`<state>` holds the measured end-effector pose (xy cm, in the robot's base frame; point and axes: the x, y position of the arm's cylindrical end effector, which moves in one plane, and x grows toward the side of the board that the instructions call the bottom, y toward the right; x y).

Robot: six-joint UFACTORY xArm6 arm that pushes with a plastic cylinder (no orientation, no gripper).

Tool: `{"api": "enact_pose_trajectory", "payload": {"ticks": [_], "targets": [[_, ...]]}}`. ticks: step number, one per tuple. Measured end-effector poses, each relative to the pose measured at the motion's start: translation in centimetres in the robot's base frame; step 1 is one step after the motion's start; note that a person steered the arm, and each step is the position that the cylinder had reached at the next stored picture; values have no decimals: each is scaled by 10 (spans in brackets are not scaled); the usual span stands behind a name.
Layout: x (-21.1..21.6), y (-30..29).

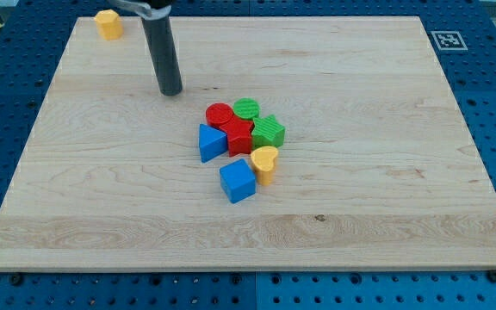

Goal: Push the red circle into the right of the blue cube

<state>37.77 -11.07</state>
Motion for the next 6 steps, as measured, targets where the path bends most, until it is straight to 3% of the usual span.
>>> {"api": "enact_pose_trajectory", "payload": {"ticks": [3,6], "targets": [[15,31],[90,84]]}}
